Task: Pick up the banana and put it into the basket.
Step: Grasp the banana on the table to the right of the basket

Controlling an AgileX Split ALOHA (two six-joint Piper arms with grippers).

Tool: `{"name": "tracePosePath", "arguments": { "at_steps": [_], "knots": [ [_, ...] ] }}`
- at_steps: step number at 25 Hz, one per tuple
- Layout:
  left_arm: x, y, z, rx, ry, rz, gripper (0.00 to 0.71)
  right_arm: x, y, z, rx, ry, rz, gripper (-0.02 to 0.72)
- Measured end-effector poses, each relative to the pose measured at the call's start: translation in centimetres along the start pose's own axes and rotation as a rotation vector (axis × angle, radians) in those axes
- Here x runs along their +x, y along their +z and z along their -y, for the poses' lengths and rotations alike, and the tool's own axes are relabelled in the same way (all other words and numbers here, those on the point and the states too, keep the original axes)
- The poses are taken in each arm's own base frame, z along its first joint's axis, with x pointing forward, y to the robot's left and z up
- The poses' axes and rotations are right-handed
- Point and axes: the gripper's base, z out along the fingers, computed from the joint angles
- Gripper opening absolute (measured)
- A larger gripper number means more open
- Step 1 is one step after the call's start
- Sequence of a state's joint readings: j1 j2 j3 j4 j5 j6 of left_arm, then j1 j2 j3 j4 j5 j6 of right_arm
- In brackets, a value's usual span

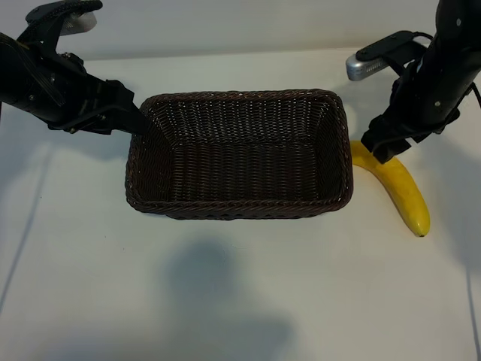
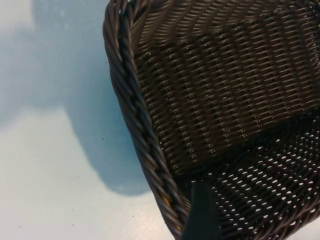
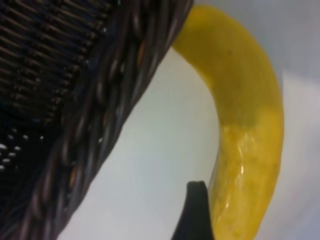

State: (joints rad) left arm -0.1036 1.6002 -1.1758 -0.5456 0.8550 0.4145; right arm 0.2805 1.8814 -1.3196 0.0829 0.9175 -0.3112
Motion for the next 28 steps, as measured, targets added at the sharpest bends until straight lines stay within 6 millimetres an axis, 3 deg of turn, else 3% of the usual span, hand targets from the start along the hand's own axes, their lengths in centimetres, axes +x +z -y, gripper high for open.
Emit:
{"name": "tracePosePath", "arguments": {
  "at_steps": [8, 24, 28],
  "knots": [
    [0.0, 0.0, 0.0, 0.000, 0.000, 0.000, 0.595, 1.3, 2.2, -0.1, 0.015, 0.000, 0.031, 0.605],
    [0.0, 0.0, 0.0, 0.000, 0.000, -0.001, 0.595, 1.1, 2.4, -0.4, -0.022, -0.016, 0.066, 0.597],
    [0.0, 0.0, 0.0, 0.000, 0.000, -0.001, 0.595, 1.3, 3.9, -0.4, -0.036, -0.020, 0.027, 0.597]
  ]
}}
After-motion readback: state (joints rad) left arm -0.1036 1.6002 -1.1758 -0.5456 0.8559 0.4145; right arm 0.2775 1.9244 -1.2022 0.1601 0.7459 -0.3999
